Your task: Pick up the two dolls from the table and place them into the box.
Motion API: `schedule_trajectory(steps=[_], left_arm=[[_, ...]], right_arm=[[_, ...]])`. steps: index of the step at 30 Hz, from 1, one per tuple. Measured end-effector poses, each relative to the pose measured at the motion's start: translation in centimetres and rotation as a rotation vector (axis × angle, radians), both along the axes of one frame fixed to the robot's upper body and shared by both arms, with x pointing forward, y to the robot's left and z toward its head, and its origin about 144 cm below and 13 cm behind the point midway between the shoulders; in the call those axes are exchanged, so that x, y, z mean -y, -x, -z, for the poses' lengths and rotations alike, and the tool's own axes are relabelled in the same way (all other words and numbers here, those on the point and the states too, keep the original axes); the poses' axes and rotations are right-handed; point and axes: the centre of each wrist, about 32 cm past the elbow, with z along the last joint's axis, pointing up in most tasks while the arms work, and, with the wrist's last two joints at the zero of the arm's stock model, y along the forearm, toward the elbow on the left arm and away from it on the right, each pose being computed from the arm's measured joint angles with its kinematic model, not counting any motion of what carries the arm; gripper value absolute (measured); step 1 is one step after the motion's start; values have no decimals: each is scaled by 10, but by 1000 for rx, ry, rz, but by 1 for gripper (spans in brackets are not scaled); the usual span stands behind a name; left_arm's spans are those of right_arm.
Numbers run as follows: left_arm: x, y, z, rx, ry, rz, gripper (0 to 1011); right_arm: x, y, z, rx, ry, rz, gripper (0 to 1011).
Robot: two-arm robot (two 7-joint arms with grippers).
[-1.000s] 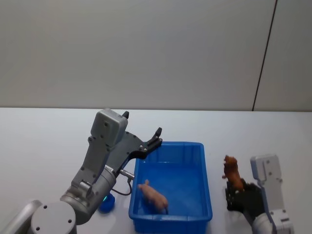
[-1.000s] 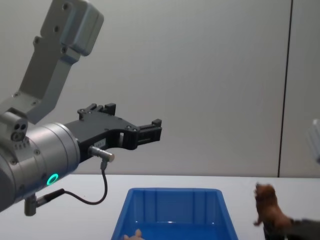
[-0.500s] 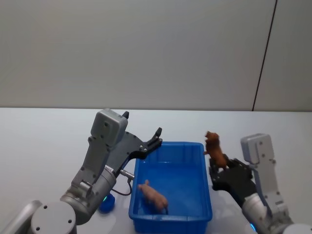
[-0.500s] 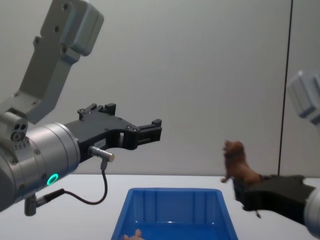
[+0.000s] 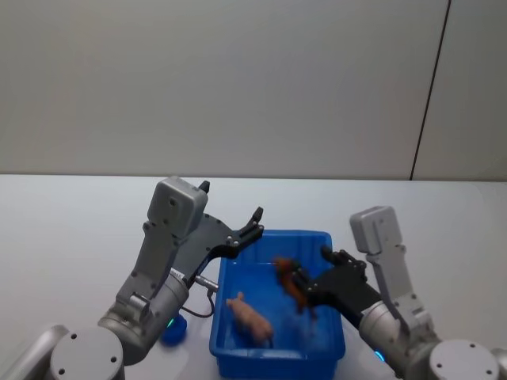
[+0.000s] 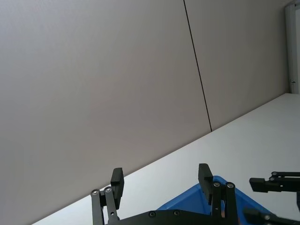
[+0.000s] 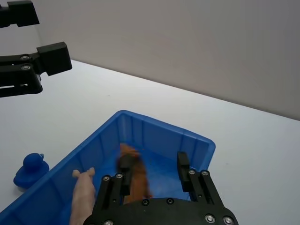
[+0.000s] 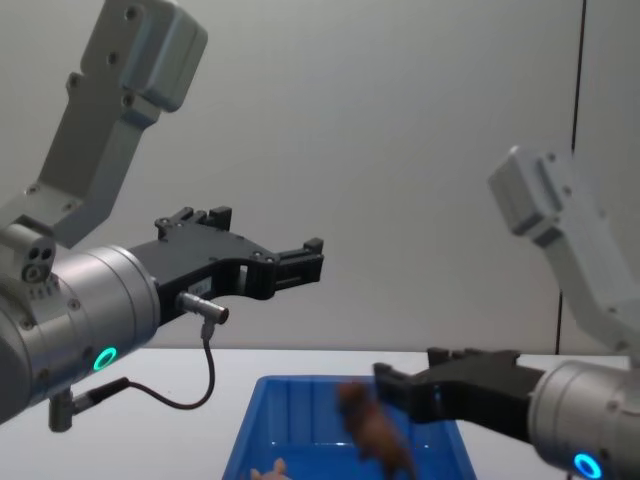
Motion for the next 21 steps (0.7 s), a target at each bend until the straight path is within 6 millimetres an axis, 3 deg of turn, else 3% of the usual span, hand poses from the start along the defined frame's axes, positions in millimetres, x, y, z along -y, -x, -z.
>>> schedule_trajectory(steps=[12, 17, 21], left_arm=[[0, 0, 0, 0, 0, 0, 1001], [0, 0, 0, 0, 0, 0, 1001], [0, 0, 0, 0, 0, 0, 1001]], right_arm=[[-5, -8, 6, -24, 4, -7, 900], [-3, -7, 6, -16, 8, 29, 992], [2, -3, 6, -3, 12, 78, 1001]])
